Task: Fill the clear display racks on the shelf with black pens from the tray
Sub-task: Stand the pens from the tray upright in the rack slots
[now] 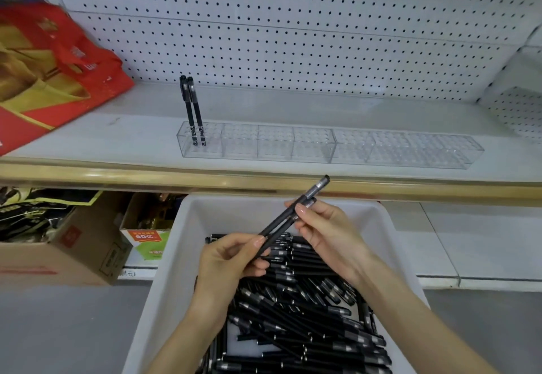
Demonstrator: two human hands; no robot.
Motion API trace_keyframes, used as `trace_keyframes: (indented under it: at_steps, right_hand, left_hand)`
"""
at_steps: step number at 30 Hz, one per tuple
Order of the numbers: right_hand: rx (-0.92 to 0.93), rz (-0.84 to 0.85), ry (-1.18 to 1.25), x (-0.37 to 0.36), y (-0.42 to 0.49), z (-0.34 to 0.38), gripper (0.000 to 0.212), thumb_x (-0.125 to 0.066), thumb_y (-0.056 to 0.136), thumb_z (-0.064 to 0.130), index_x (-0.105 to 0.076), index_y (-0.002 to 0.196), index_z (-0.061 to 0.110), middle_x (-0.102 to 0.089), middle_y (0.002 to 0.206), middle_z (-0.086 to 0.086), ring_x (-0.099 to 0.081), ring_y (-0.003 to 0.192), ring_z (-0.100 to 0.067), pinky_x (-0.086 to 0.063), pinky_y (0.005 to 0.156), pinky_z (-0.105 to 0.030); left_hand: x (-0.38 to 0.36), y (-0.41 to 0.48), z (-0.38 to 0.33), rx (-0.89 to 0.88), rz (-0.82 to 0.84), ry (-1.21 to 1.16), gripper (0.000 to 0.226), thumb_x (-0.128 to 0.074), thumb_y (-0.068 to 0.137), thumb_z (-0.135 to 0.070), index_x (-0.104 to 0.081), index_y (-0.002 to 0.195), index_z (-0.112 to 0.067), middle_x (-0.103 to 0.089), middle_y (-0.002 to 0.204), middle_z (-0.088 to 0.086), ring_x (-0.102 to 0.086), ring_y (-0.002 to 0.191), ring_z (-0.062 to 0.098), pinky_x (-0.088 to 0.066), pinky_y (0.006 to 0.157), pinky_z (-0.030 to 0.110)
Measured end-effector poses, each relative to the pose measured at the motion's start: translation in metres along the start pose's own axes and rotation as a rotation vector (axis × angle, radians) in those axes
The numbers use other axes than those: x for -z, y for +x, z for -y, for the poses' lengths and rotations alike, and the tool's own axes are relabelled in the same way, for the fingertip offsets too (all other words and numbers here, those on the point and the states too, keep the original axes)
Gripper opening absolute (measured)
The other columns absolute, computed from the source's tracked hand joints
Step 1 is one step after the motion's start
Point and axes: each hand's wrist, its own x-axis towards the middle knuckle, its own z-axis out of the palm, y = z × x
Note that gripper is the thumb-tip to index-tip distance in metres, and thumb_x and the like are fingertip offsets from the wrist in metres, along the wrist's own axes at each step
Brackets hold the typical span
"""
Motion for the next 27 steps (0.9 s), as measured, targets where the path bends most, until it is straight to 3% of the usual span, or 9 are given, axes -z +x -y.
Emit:
trace_keyframes:
  at_steps: [4,7,10,13,16,19,23,27]
  right_hand:
    - [0.06,0.059,-0.16,-0.016,0.007,0.01,0.026,-0.064,0.08,0.021,-0.071,0.098,0.003,-0.062,0.07,0.004,-0.05,0.058,-0.004,-0.042,0.056,-0.016]
    - [0.099,0.098,-0.313,-0.028,0.013,0.022,0.026,-0.064,0.079,0.025,-0.072,0.093,0.005,-0.055,0.062,-0.001,-0.048,0.054,-0.006,-0.039,0.051,-0.016]
    - [0.143,0.16,-0.425,-0.037,0.022,0.03,0.033,-0.066,0.076,0.03,-0.072,0.092,0.001,-0.055,0.062,-0.006,-0.048,0.056,-0.011,-0.04,0.052,-0.017]
    - [0.194,0.169,-0.479,-0.045,0.03,0.033,0.039,-0.068,0.076,0.033,-0.068,0.085,-0.005,-0.063,0.066,-0.013,-0.05,0.056,-0.011,-0.041,0.052,-0.017]
    - [0.18,0.164,-0.424,-0.048,0.038,0.04,0.021,-0.059,0.088,0.024,-0.067,0.088,0.004,-0.069,0.077,-0.012,-0.055,0.055,-0.011,-0.043,0.05,-0.019]
    - [0.118,0.171,-0.397,-0.049,0.051,0.051,0.019,-0.045,0.098,0.022,-0.055,0.093,0.006,-0.071,0.08,-0.013,-0.061,0.055,-0.018,-0.046,0.049,-0.023]
    - [0.09,0.259,-0.418,-0.062,0.074,0.068,0.006,-0.05,0.094,0.006,-0.054,0.097,0.004,-0.068,0.085,-0.017,-0.067,0.061,-0.018,-0.054,0.057,-0.022]
    - [0.153,0.282,-0.412,-0.082,0.102,0.092,0.015,-0.053,0.089,-0.01,-0.059,0.097,0.0,-0.068,0.087,-0.015,-0.072,0.074,-0.02,-0.057,0.069,-0.022]
  left_hand:
    - [0.005,0.003,-0.011,-0.022,0.144,0.181,0.016,-0.068,0.071,-0.024,-0.076,0.072,-0.01,-0.073,0.076,0.016,-0.069,0.07,0.024,-0.056,0.069,0.028]
    - [0.007,0.01,-0.024,-0.027,0.21,0.275,0.024,-0.067,0.074,-0.025,-0.076,0.085,-0.005,-0.075,0.084,0.009,-0.071,0.08,0.019,-0.056,0.069,0.022]
    - [0.006,0.018,-0.039,-0.082,0.179,0.297,0.02,-0.068,0.079,-0.017,-0.074,0.091,-0.002,-0.074,0.086,0.013,-0.069,0.077,0.016,-0.055,0.064,0.02]
    - [0.008,0.025,-0.049,-0.15,0.128,0.313,0.006,-0.07,0.081,-0.005,-0.073,0.084,-0.001,-0.072,0.078,0.015,-0.064,0.066,0.009,-0.053,0.059,0.019]
    - [0.015,0.034,-0.058,-0.198,0.094,0.278,0.007,-0.069,0.08,-0.001,-0.074,0.081,-0.007,-0.072,0.075,0.011,-0.065,0.065,0.007,-0.052,0.056,0.018]
    - [0.029,0.05,-0.069,-0.312,-0.002,0.275,0.014,-0.068,0.081,0.0,-0.071,0.086,-0.013,-0.072,0.073,0.01,-0.067,0.069,0.011,-0.053,0.057,0.02]
    - [0.051,0.078,-0.085,-0.406,-0.04,0.364,0.014,-0.062,0.089,-0.001,-0.063,0.101,-0.007,-0.072,0.075,0.007,-0.068,0.076,0.015,-0.055,0.064,0.023]
    - [0.067,0.105,-0.094,-0.429,-0.126,0.407,0.013,-0.06,0.091,-0.004,-0.06,0.09,-0.016,-0.07,0.082,0.006,-0.068,0.082,0.018,-0.058,0.068,0.031]
